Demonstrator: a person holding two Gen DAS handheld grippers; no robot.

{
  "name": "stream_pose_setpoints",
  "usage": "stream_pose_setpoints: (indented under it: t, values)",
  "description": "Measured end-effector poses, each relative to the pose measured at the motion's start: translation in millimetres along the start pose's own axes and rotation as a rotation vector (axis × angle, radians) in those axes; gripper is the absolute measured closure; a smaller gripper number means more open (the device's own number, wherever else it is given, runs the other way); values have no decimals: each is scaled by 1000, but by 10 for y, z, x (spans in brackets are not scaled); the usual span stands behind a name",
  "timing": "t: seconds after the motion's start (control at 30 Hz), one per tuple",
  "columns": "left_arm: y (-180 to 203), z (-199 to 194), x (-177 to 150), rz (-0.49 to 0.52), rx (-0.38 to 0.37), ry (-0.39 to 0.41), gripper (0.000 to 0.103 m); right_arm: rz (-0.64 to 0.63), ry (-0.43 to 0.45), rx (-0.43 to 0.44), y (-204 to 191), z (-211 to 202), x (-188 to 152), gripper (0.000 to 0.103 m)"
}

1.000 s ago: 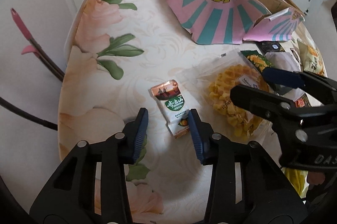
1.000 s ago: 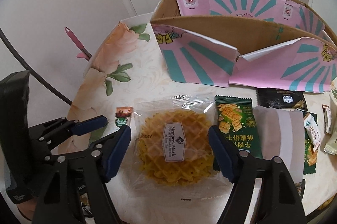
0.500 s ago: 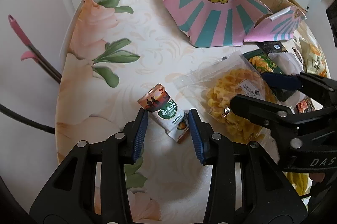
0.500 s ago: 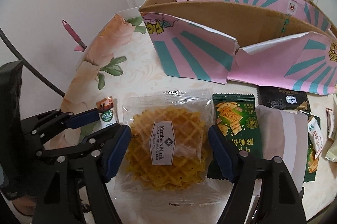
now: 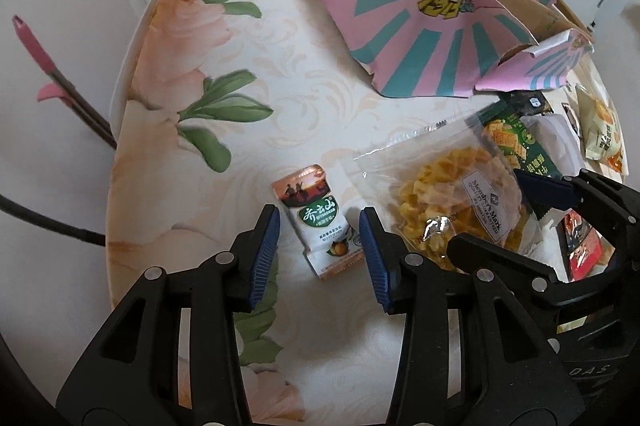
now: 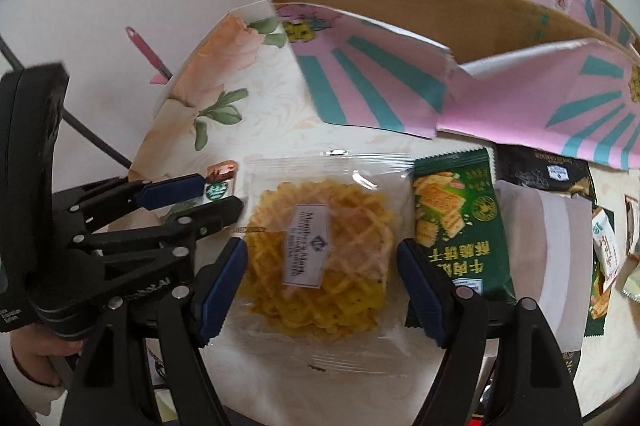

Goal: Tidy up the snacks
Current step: 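Close the left gripper on the juice carton while the right gripper closes on the waffle packet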

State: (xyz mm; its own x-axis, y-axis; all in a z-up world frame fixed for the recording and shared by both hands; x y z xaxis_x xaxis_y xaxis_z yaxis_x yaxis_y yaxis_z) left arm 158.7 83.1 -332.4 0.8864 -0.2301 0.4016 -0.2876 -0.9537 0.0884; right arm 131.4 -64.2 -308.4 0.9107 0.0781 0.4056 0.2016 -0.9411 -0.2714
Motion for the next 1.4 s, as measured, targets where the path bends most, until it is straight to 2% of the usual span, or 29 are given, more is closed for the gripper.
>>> stream_pose_setpoints:
  t: [0.1, 0.2, 0.33, 0.7, 0.77, 0.8, 0.83, 0.93, 1.1, 1.17, 1.2, 1.23, 1.3, 1.4]
  values:
    - [-25, -1, 12, 14, 0, -15, 68, 3, -2, -6, 3, 25, 12, 30]
    - [-65, -4, 30, 21, 6, -28, 77, -16, 1, -11, -24, 28, 19, 30]
    - [-121, -14, 39, 21, -15, -55, 78, -68, -3, -4, -128, 15, -6, 30]
    - [-159, -60, 35, 30, -18, -39, 78, -113, 6, -16, -209, -22, 35, 30]
    - [-183, -102, 32, 26, -16, -33, 78, -131, 21, -28, -249, -24, 50, 25]
    - [-190, -120, 29, 24, -15, -31, 78, -137, 23, -33, -266, -31, 45, 16]
    - [-197, -141, 24, 23, -13, -28, 84, -148, 28, -38, -296, -29, 47, 11]
    - [-218, -172, 13, 18, -14, -28, 86, -183, 45, -48, -400, -5, 53, 11]
    - [-250, -152, 11, 12, -19, -32, 86, -154, 29, -141, -321, 145, 55, 11]
    - [-244, -151, 21, 12, -20, -33, 82, -105, 11, -109, -263, 188, 33, 11]
    - [-234, -146, 26, 16, -22, -35, 74, -83, 2, -92, -242, 208, 18, 11]
    - [-225, -142, 32, 22, -16, -34, 57, -70, 1, -79, -229, 219, 10, 11]
    - [-207, -154, 42, 34, -2, -24, 37, -76, 12, -78, -228, 214, 1, 12]
    - [-185, -164, 69, 42, -8, -17, 37, -110, 19, -103, -240, 222, -5, 12]
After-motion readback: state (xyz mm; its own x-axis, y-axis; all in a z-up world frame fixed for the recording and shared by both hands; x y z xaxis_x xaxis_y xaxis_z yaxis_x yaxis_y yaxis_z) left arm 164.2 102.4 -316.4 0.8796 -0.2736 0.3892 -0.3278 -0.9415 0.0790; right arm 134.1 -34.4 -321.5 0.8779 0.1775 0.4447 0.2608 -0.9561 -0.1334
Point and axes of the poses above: each gripper's, at about its wrist camera, not at the fingertips, and z roughly the way its jaws point, y to its right, x to its top, the point moved 7 cm from there along z, roughly the way its jaws point, and after that the axes turned 1 degree about x, right-handed, at the moved point
